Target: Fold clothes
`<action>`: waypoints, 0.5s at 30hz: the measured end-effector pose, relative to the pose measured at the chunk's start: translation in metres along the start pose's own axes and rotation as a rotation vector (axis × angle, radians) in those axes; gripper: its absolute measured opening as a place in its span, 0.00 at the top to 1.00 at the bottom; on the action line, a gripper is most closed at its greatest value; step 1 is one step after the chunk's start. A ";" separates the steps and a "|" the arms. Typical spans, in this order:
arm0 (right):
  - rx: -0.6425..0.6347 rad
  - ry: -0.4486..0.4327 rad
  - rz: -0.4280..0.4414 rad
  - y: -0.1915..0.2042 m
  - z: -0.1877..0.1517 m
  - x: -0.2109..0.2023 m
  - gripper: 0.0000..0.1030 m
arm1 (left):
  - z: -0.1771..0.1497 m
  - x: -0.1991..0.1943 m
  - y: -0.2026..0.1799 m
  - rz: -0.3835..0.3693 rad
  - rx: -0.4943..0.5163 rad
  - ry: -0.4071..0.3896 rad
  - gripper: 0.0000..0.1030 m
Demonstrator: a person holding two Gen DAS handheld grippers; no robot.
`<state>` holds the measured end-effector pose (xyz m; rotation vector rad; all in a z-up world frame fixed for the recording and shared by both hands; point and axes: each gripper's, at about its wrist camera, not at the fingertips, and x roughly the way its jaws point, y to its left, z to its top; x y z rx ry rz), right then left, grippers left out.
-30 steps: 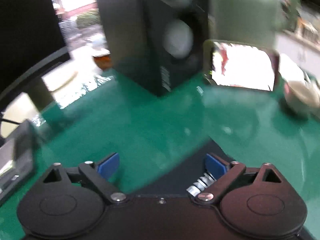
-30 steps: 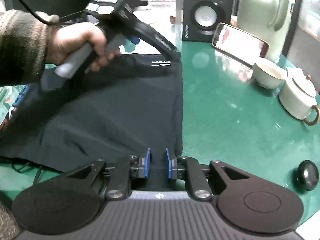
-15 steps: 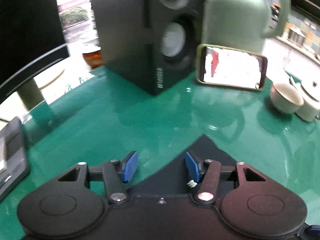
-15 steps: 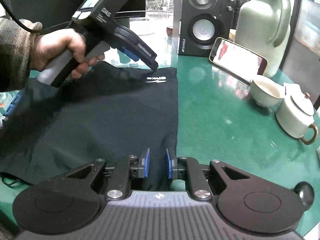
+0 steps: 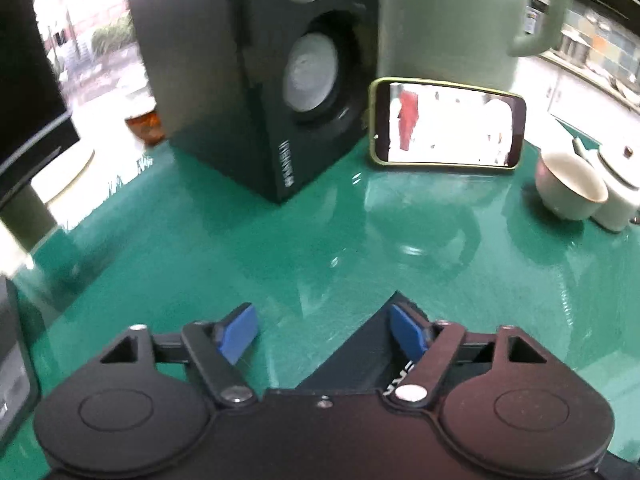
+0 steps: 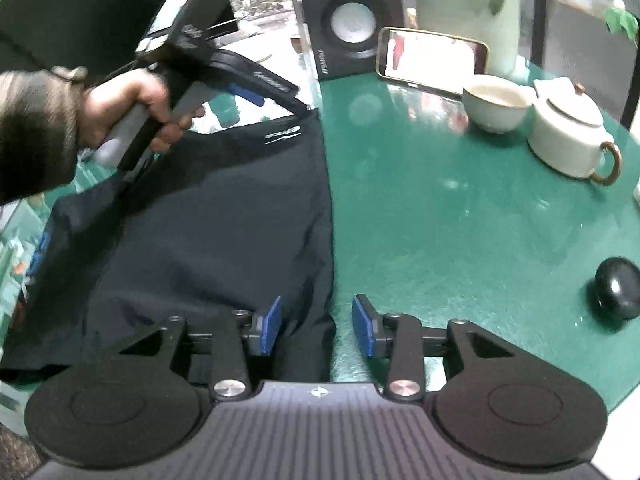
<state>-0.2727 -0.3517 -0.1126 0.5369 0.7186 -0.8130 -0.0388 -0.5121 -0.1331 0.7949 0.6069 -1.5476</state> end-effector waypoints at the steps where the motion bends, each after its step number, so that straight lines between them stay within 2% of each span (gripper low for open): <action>1: -0.014 -0.002 -0.004 0.002 -0.001 -0.001 0.63 | 0.000 0.001 -0.003 -0.002 0.008 0.002 0.22; 3: -0.040 -0.004 -0.015 0.006 -0.002 -0.001 0.66 | -0.002 0.000 -0.008 0.009 0.025 -0.011 0.23; 5: -0.064 -0.011 -0.032 0.010 -0.004 -0.002 0.71 | -0.004 -0.001 -0.013 0.022 0.045 -0.029 0.30; 7: -0.063 -0.015 -0.038 0.010 -0.005 -0.003 0.76 | -0.003 -0.002 -0.011 0.017 0.005 -0.031 0.42; 8: -0.064 -0.016 -0.045 0.010 -0.005 -0.003 0.79 | -0.003 -0.002 -0.010 0.019 -0.004 -0.031 0.42; 13: -0.069 -0.021 -0.066 0.007 -0.007 -0.005 0.83 | -0.004 -0.004 -0.015 0.064 -0.029 -0.040 0.41; 14: -0.070 -0.023 -0.074 0.006 -0.007 -0.005 0.83 | -0.003 -0.004 -0.015 0.069 -0.032 -0.039 0.39; 15: -0.073 -0.024 -0.084 0.006 -0.008 -0.005 0.83 | -0.003 -0.003 -0.015 0.083 -0.039 -0.038 0.31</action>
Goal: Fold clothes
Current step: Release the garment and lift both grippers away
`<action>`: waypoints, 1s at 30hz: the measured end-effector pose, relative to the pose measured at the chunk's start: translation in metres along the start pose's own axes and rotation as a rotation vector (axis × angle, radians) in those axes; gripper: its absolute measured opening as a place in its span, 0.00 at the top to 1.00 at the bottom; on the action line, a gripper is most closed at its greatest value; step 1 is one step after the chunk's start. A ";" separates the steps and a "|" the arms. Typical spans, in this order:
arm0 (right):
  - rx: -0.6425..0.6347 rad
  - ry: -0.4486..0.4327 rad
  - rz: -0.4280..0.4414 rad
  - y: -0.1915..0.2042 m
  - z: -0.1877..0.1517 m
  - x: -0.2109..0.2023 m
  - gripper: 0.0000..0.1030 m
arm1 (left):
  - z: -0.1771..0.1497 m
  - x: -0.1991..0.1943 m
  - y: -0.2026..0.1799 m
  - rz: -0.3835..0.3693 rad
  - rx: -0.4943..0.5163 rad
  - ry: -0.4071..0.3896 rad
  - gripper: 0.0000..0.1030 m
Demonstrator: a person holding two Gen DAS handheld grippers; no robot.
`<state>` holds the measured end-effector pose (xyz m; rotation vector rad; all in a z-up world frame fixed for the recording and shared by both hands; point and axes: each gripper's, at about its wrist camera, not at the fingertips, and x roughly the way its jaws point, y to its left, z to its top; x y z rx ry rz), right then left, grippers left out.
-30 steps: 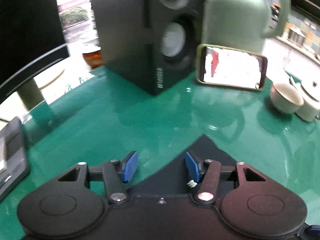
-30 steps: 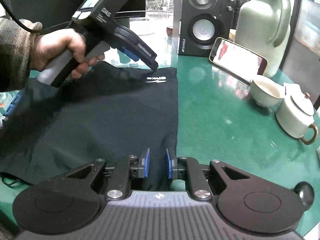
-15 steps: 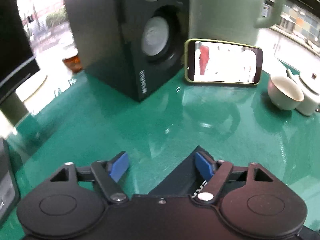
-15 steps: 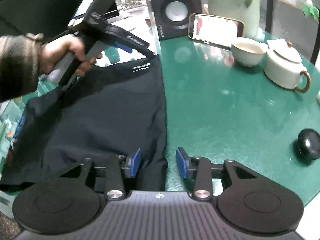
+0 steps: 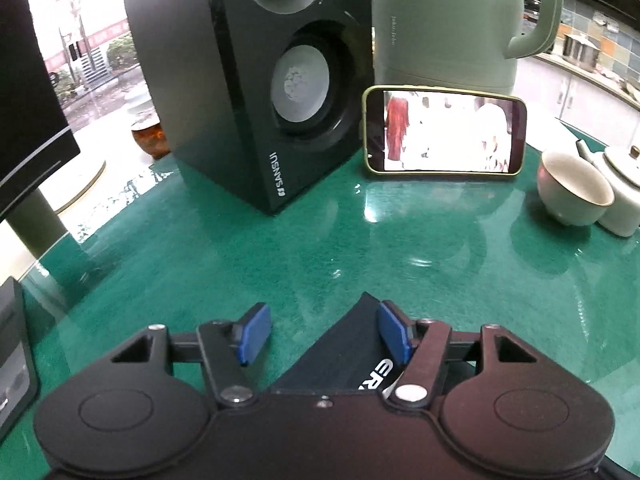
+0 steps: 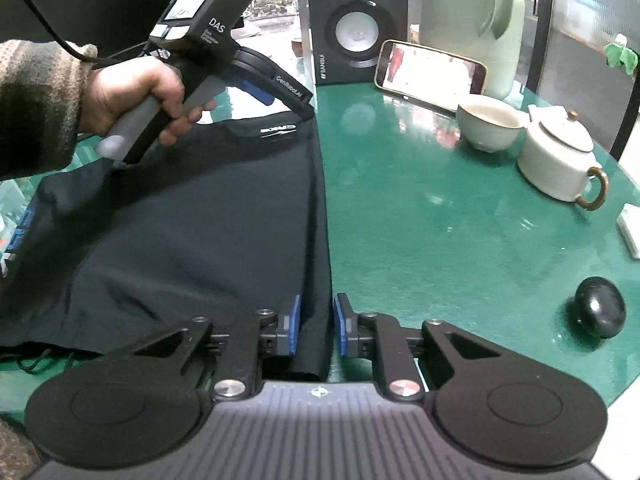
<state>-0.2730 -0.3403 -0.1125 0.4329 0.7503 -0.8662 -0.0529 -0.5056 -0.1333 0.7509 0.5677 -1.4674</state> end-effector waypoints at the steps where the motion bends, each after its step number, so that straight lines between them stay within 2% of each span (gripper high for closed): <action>1: -0.003 -0.001 -0.009 0.000 0.000 0.000 0.83 | 0.001 0.001 0.000 0.027 -0.007 0.004 0.24; 5: -0.007 0.003 -0.022 -0.001 0.001 0.000 0.81 | 0.003 -0.007 0.005 0.031 -0.014 0.004 0.25; 6: 0.010 0.008 -0.018 -0.003 0.002 -0.002 0.80 | 0.002 -0.017 0.012 0.023 -0.036 -0.023 0.25; 9: 0.033 -0.031 -0.015 -0.006 0.005 -0.012 0.77 | 0.002 -0.049 0.048 0.018 -0.153 -0.078 0.24; 12: -0.018 -0.111 -0.015 0.001 0.007 -0.029 0.77 | -0.009 -0.085 0.107 0.075 -0.290 -0.107 0.24; 14: -0.052 -0.121 0.048 0.010 0.008 -0.031 0.77 | -0.024 -0.109 0.146 0.145 -0.336 -0.091 0.25; 16: -0.090 -0.114 0.115 0.022 0.009 -0.028 0.77 | -0.034 -0.119 0.158 0.152 -0.343 -0.069 0.35; 17: -0.114 -0.110 0.140 0.029 0.010 -0.026 0.77 | -0.039 -0.125 0.164 0.154 -0.347 -0.057 0.36; 20: -0.217 -0.090 0.237 0.056 0.011 -0.017 0.77 | -0.060 -0.134 0.157 0.122 -0.339 -0.022 0.38; 23: -0.290 -0.052 0.288 0.077 0.011 -0.006 0.77 | -0.072 -0.132 0.125 0.068 -0.288 0.002 0.40; 27: -0.313 -0.034 0.280 0.088 0.014 -0.001 0.77 | -0.076 -0.118 0.090 0.039 -0.230 0.019 0.40; 30: -0.325 0.001 0.254 0.090 0.012 0.006 0.77 | -0.081 -0.104 0.087 0.095 -0.260 0.043 0.40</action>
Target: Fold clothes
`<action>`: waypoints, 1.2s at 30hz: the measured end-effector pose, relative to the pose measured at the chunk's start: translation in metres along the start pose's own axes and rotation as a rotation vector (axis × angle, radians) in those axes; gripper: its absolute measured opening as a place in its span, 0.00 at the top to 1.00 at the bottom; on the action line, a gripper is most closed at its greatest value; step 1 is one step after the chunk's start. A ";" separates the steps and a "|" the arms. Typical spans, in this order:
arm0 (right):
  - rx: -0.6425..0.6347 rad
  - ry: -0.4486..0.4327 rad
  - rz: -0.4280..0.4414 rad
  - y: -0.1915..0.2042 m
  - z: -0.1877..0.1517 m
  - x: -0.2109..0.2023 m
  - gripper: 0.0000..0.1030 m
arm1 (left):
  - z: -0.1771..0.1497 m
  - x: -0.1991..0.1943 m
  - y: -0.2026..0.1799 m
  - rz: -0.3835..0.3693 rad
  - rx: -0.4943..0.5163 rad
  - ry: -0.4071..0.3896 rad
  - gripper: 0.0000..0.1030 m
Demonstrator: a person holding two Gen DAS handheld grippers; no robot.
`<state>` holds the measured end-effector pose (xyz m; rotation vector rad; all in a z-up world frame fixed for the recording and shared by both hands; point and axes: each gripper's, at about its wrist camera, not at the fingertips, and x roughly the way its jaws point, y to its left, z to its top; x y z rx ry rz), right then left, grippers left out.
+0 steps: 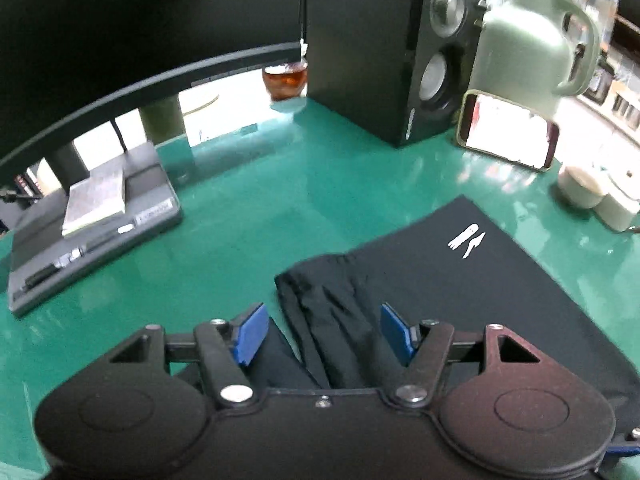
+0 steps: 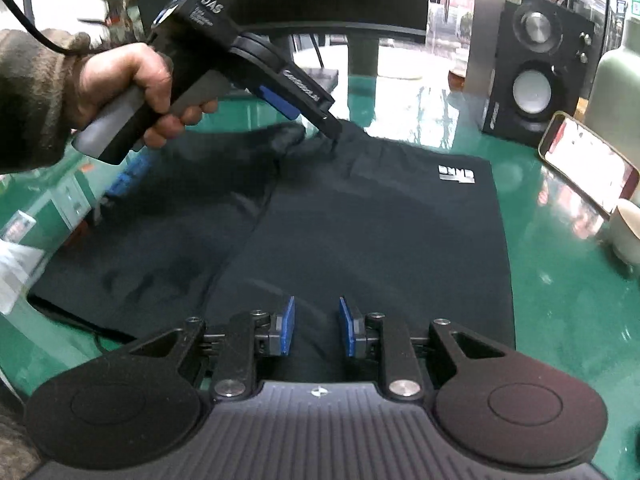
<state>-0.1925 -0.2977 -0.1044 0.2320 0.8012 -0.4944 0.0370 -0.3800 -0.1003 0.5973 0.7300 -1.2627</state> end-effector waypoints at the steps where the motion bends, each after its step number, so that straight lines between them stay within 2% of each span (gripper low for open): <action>1: -0.001 0.010 -0.006 0.001 -0.002 0.001 0.77 | -0.002 0.006 0.004 0.019 -0.028 0.013 0.40; 2: -0.003 0.016 -0.011 0.001 -0.003 0.002 0.77 | -0.003 0.010 0.005 0.031 -0.030 0.023 0.40; 4: -0.006 0.015 -0.022 0.002 -0.005 0.000 0.77 | -0.006 0.012 0.004 0.060 -0.014 0.016 0.28; 6: 0.000 0.012 -0.029 0.000 -0.008 0.000 0.77 | -0.005 0.015 0.010 0.075 -0.051 0.024 0.21; 9: 0.006 0.012 -0.038 -0.005 -0.012 -0.001 0.77 | -0.003 0.017 0.022 0.102 -0.118 0.031 0.20; 11: 0.008 0.020 -0.033 -0.008 -0.012 -0.003 0.74 | 0.000 0.010 0.034 0.126 -0.163 0.001 0.20; 13: 0.053 0.003 -0.011 -0.016 -0.010 -0.007 0.74 | -0.002 -0.013 0.071 0.133 -0.334 -0.071 0.18; 15: 0.116 -0.033 0.007 -0.028 -0.006 -0.011 0.75 | -0.007 -0.026 0.093 0.149 -0.379 -0.086 0.18; 17: 0.179 -0.082 -0.019 -0.045 0.006 -0.011 0.75 | -0.010 -0.030 0.096 0.159 -0.340 -0.072 0.21; 19: 0.209 -0.120 -0.050 -0.061 0.023 -0.002 0.76 | -0.013 -0.034 0.085 0.139 -0.223 -0.044 0.45; 20: 0.217 -0.137 -0.066 -0.069 0.033 0.005 0.78 | -0.013 -0.034 0.079 0.114 -0.202 -0.039 0.47; 24: 0.200 -0.180 -0.105 -0.089 0.061 0.031 0.78 | -0.012 -0.030 0.049 0.022 -0.147 -0.043 0.47; 31: 0.163 -0.150 -0.178 -0.111 0.103 0.097 0.78 | 0.004 0.000 0.013 -0.070 -0.070 -0.041 0.47; 34: 0.152 -0.128 -0.193 -0.113 0.106 0.108 0.78 | 0.005 0.016 0.012 -0.052 -0.040 -0.002 0.46; 36: 0.150 -0.108 -0.201 -0.115 0.105 0.112 0.78 | 0.004 0.024 0.018 -0.012 -0.037 0.018 0.46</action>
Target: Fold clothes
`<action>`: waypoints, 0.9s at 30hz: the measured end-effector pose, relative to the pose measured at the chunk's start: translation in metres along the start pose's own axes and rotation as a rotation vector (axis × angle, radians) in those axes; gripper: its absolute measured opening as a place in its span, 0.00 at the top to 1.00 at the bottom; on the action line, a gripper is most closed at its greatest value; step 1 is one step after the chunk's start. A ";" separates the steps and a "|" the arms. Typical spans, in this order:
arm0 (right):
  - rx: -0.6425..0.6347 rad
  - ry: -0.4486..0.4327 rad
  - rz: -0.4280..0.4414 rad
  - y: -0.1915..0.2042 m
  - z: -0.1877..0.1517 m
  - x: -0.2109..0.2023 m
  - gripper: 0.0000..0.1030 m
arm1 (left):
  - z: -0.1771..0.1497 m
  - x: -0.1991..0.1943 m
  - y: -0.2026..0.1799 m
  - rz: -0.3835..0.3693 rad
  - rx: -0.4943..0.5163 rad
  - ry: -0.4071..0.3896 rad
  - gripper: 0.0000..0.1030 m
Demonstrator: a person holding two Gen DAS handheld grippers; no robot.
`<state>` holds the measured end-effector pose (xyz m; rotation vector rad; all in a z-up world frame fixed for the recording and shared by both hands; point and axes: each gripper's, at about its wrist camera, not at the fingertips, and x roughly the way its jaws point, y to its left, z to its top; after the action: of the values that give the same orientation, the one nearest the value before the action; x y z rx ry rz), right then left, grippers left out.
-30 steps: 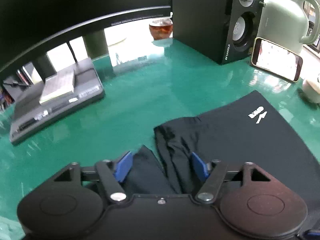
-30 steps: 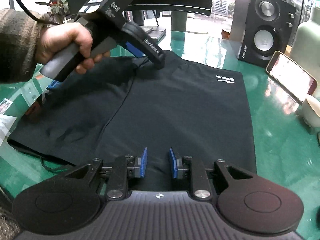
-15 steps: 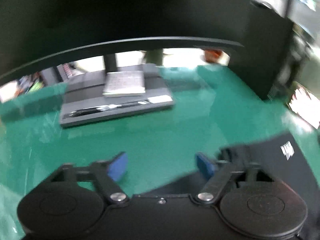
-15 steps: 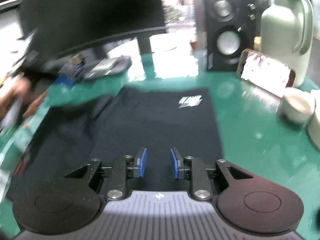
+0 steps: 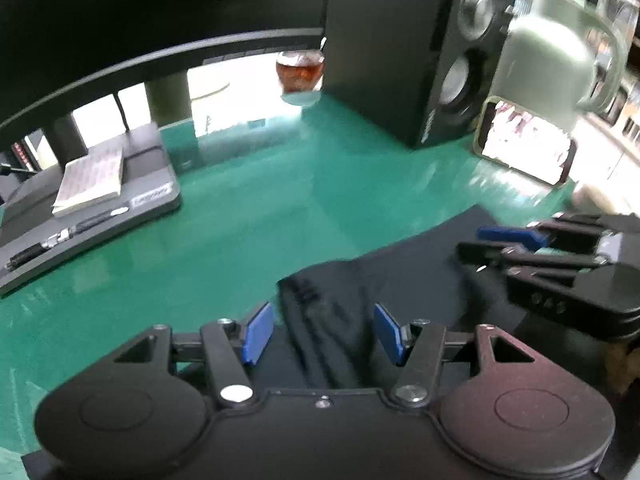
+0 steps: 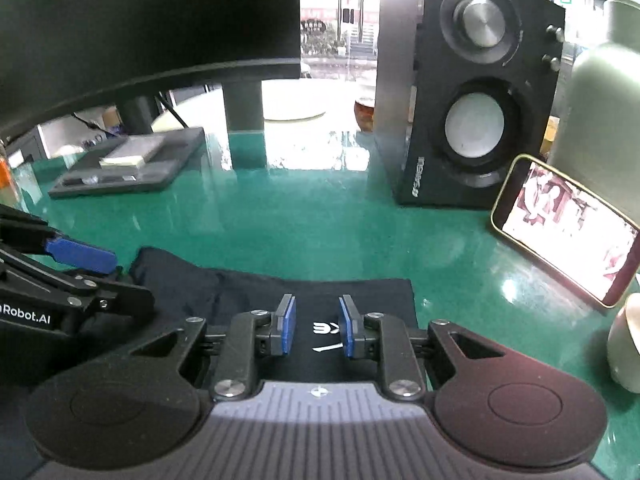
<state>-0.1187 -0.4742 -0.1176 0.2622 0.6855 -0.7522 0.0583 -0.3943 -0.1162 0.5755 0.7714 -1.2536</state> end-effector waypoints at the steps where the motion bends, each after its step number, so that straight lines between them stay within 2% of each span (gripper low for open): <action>1: -0.002 0.003 -0.006 -0.001 -0.001 0.001 0.79 | -0.001 -0.001 0.001 0.010 -0.001 -0.002 0.42; 3: -0.005 -0.006 -0.029 -0.003 -0.002 0.002 0.77 | -0.002 -0.002 0.004 0.023 -0.008 0.002 0.36; 5: 0.011 0.003 -0.066 -0.008 0.000 0.004 0.65 | -0.004 -0.007 0.011 0.032 -0.031 0.007 0.36; 6: 0.031 0.011 -0.071 -0.011 0.001 0.004 0.65 | -0.007 -0.019 0.019 0.025 -0.069 -0.022 0.34; 9: 0.050 0.003 -0.058 -0.015 0.000 -0.003 0.67 | -0.026 -0.065 0.054 0.069 -0.223 -0.116 0.15; 11: 0.039 -0.055 -0.008 -0.013 -0.006 -0.021 0.67 | -0.051 -0.095 0.084 0.155 -0.330 -0.147 0.12; 13: 0.031 -0.080 0.040 -0.009 -0.011 -0.032 0.68 | -0.089 -0.121 0.120 0.263 -0.417 -0.085 0.13; 16: 0.035 -0.082 0.125 0.005 -0.018 -0.035 0.75 | -0.116 -0.139 0.133 0.322 -0.430 -0.040 0.14; 18: 0.026 -0.075 0.163 0.016 -0.016 -0.033 0.81 | -0.125 -0.146 0.132 0.317 -0.419 -0.040 0.14; 21: 0.009 -0.065 0.217 0.038 -0.008 -0.028 0.81 | -0.128 -0.144 0.120 0.267 -0.370 -0.035 0.14; 24: -0.068 -0.057 0.261 0.076 0.005 -0.022 0.81 | -0.127 -0.133 0.106 0.211 -0.269 -0.026 0.14; 27: -0.129 -0.030 0.265 0.111 0.013 -0.013 0.81 | -0.134 -0.117 0.099 0.150 -0.197 -0.008 0.14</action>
<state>-0.0413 -0.3937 -0.1013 0.2180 0.6528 -0.4567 0.1135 -0.1982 -0.1117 0.4585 0.8196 -1.0285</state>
